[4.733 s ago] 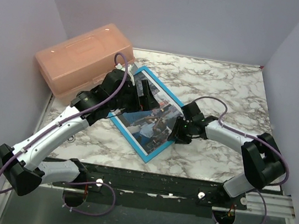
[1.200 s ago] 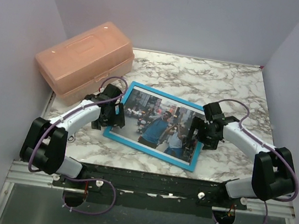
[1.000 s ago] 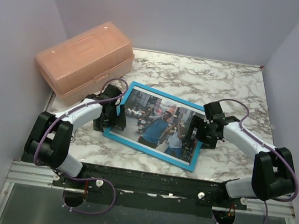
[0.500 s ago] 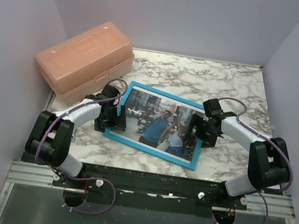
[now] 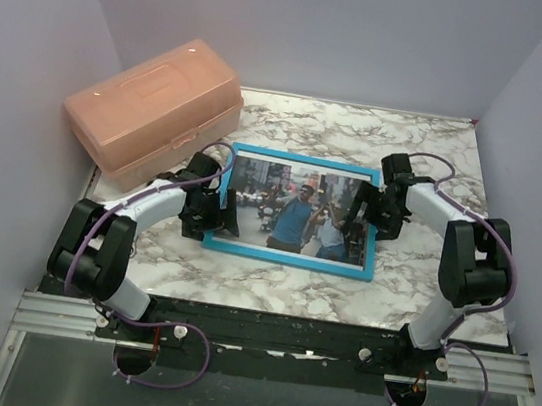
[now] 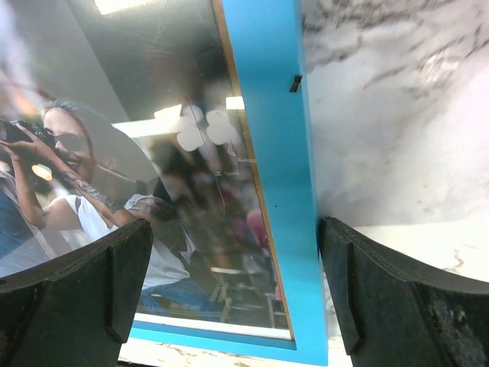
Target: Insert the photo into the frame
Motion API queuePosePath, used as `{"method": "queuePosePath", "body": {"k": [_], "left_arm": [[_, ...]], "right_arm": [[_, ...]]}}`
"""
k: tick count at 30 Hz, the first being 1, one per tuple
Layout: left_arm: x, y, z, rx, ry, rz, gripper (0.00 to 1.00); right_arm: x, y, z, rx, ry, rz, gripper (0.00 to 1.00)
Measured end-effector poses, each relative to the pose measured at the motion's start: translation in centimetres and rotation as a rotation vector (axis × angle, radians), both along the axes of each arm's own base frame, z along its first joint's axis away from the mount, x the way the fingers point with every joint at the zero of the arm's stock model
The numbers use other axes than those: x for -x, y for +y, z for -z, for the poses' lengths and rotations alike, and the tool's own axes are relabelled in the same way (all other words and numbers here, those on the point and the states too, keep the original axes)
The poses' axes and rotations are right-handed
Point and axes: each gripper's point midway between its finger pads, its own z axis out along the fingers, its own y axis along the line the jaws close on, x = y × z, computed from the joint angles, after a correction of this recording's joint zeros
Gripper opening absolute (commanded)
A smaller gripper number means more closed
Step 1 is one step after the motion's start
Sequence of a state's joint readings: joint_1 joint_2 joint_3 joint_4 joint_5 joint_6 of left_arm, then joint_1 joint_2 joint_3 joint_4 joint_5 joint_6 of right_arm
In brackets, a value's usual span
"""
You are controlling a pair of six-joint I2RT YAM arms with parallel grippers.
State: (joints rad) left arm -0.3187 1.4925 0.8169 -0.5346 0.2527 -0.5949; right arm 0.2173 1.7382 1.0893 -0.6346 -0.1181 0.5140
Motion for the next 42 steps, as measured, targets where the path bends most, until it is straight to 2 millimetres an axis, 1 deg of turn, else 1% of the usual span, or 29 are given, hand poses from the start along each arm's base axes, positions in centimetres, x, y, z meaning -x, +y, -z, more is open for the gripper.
{"method": "queuePosePath", "body": {"k": [5, 8, 15, 19, 22, 25, 27, 29, 32, 36, 38, 39, 42], "left_arm": [[-0.1, -1.4, 0.0, 0.011, 0.017, 0.033, 0.98], [0.0, -2.0, 0.0, 0.002, 0.039, 0.052, 0.98], [0.0, -2.1, 0.1, -0.021, 0.048, 0.053, 0.99], [0.1, -2.0, 0.1, -0.042, 0.041, 0.05, 0.98], [0.0, -1.6, 0.1, -0.084, 0.025, 0.037, 0.98], [-0.1, -0.6, -0.3, -0.144, -0.003, 0.008, 0.98], [-0.4, 0.4, -1.5, -0.185, -0.057, -0.027, 0.98], [-0.9, 1.3, -3.2, -0.205, -0.128, -0.06, 0.99], [-1.4, 2.2, -6.2, -0.197, -0.258, -0.103, 0.99], [-1.1, 2.8, -10.7, -0.112, -0.476, -0.14, 0.99], [-0.9, 2.9, -12.2, -0.067, -0.568, -0.15, 0.98], [-0.6, 3.1, -13.4, -0.03, -0.642, -0.16, 0.98], [-0.1, 3.4, -15.0, 0.033, -0.789, -0.172, 0.99]], "right_arm": [[-1.9, -1.0, 0.0, 0.02, -0.023, -0.001, 0.96], [-2.5, -1.5, 0.0, 0.026, -0.038, 0.007, 0.96], [-2.7, -1.7, 0.0, 0.035, -0.044, 0.011, 1.0], [-2.6, -2.0, -0.3, 0.06, -0.055, 0.025, 1.0], [-2.3, -2.2, -1.8, 0.075, -0.09, 0.04, 1.0], [-2.6, -2.4, -5.0, 0.077, -0.186, 0.055, 1.0], [-2.6, -2.5, -7.3, 0.068, -0.26, 0.064, 1.0], [-2.4, -2.6, -9.5, 0.054, -0.334, 0.069, 1.0], [-1.7, -2.7, -11.8, 0.035, -0.416, 0.073, 1.0], [-0.5, -3.0, -13.3, 0.02, -0.5, 0.068, 1.0], [0.1, -3.2, -13.8, 0.016, -0.544, 0.065, 1.0], [0.4, -3.3, -14.1, 0.015, -0.568, 0.062, 1.0], [1.1, -3.7, -15.1, 0.016, -0.657, 0.055, 1.0]]}}
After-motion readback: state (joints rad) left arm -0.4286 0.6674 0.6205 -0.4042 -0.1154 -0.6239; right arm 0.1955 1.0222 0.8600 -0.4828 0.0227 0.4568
